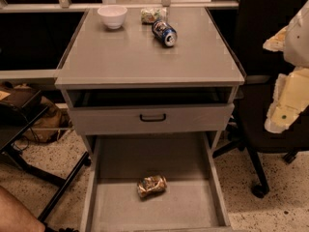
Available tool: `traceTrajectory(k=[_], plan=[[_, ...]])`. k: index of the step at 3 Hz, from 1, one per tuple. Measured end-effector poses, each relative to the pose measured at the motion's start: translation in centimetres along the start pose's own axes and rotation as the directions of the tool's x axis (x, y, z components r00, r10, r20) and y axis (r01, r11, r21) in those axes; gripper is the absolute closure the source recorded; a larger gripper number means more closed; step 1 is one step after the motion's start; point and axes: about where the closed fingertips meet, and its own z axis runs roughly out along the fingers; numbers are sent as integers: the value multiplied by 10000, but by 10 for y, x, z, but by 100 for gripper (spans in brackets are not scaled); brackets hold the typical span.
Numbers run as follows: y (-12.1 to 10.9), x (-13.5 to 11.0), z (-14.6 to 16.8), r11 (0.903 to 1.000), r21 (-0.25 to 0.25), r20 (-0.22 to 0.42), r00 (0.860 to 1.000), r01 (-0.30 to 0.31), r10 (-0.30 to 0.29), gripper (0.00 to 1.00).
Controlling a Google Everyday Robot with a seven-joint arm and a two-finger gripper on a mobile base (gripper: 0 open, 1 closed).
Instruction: Pick orange can from middle drawer and place on counter
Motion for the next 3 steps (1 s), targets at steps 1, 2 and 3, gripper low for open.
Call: traceTrajectory(k=[1, 2, 3], plan=[[0, 0, 0, 10000, 0, 0, 10000, 0, 0, 0], [7, -3, 21, 9998, -174, 463, 9989, -6, 14, 0], [31, -29, 91, 9949, -965, 1498, 9886, 303, -155, 0]])
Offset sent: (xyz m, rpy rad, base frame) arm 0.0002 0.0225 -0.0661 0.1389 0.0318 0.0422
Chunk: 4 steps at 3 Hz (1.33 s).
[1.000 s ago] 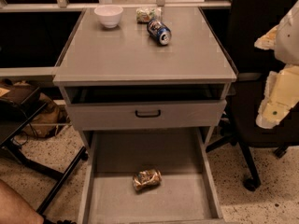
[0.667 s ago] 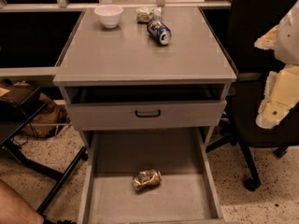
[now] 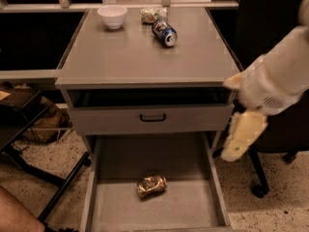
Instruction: Pick orange can from middle drawer and place on counter
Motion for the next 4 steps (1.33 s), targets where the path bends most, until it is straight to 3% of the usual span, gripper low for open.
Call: traceTrajectory(k=[1, 2, 3, 4], plan=[[27, -24, 108, 9915, -1245, 976, 9949, 378, -257, 0], [46, -49, 192, 9800, -1830, 1949, 9799, 785, -421, 0], [46, -49, 192, 9800, -1830, 1949, 9799, 785, -421, 0], [48, -54, 223, 9765, -1996, 2542, 9668, 809, -282, 0]])
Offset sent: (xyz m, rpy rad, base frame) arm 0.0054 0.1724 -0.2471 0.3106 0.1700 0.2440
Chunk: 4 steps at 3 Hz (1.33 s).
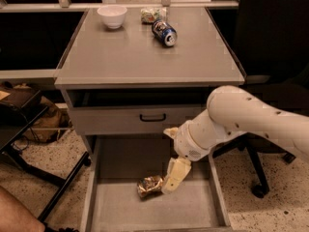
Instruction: Pick orange can from middle drawer and place on counter
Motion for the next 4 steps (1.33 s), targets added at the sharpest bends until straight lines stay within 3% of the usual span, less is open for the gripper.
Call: traceTrajectory(k=[1, 2, 3, 4], plan=[[-16, 10, 58, 9999, -60, 520, 9986, -94, 97, 0], [-39, 20, 112, 9987, 467, 1013, 9947, -213, 165, 0], [-39, 20, 112, 9987, 466, 1013, 9947, -213, 164, 0], [-43, 27, 141, 9997, 86, 1251, 9919, -211, 198, 0]])
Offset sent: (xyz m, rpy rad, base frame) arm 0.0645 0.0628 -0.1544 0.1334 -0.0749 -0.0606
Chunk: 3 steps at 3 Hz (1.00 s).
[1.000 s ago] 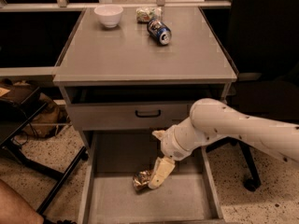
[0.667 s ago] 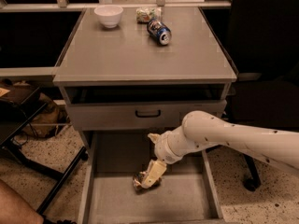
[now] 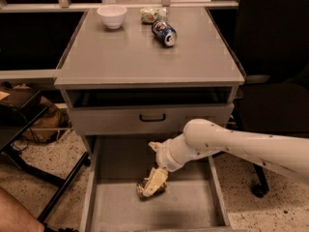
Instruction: Pick orange can from middle drawer and place on counter
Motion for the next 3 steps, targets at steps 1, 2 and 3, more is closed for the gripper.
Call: traceTrajectory(k=[1, 2, 3], plan=[[-7, 14, 35, 9997, -145, 151, 9997, 183, -181, 0], [-16, 25, 60, 9989, -83, 262, 9986, 455, -453, 0], [-20, 37, 79, 9981, -183, 546, 9968, 591, -580, 0]])
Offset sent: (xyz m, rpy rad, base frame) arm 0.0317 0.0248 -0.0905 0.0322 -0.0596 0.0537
